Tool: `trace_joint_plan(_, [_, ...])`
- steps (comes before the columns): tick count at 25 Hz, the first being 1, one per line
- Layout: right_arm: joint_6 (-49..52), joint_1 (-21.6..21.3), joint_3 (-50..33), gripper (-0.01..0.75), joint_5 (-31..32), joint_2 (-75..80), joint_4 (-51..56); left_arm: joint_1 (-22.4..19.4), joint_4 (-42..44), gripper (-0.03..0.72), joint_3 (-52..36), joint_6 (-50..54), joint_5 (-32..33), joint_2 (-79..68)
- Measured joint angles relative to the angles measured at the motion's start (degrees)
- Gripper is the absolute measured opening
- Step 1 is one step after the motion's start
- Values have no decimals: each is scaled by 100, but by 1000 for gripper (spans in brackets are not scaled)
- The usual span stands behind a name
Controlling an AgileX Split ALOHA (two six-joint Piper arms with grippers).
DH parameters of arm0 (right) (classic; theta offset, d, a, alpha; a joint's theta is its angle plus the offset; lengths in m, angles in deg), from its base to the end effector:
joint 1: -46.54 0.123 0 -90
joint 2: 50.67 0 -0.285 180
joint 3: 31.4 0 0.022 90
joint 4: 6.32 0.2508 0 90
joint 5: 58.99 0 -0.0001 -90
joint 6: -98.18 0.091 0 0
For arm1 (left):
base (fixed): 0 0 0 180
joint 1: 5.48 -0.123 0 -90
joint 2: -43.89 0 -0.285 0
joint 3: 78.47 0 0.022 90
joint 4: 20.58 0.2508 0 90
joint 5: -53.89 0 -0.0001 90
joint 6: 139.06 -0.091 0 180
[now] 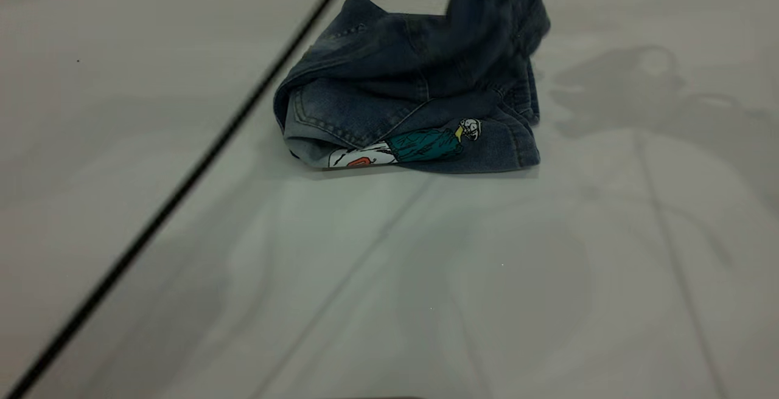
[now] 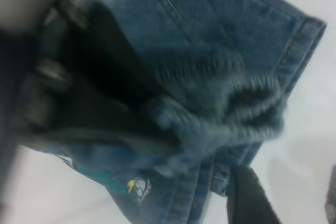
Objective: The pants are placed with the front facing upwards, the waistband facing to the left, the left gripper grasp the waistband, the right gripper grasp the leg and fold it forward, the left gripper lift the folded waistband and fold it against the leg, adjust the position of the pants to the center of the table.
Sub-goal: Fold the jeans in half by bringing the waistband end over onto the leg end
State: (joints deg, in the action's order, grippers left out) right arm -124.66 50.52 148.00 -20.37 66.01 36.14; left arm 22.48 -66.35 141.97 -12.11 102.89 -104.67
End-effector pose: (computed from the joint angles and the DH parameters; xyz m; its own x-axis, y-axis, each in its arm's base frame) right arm 0.4012 0.0664 0.2124 -0.8009 -0.1709 -0.5738 -0.3916 0.8745 0.2861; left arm 0.4451 -0.2921 0.1504 -0.4848 0.5685 -0.6646 0.8612 0.4429 -0.2494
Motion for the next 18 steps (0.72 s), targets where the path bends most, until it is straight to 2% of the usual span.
trace_joint_plan(5, [4, 0, -10, 267, 104, -278, -16, 85, 1, 435, 24, 30, -45, -69])
trace_joint_plan(8, [12, 0, -10, 267, 98, -502, -17, 73, 210, 557, 257, 339, 27, 116])
trace_joint_plan(11, [145, 0, -10, 267, 50, -822, -24, 43, 790, 594, 679, 869, 378, 439])
trace_joint_plan(16, [228, 0, -10, 267, 19, -1360, -24, 32, 2368, 576, 1342, 1908, 1649, 828])
trace_joint_plan(18, [310, 0, -10, 267, 33, -1493, -13, 32, 3014, 572, 1422, 2149, 1815, 840])
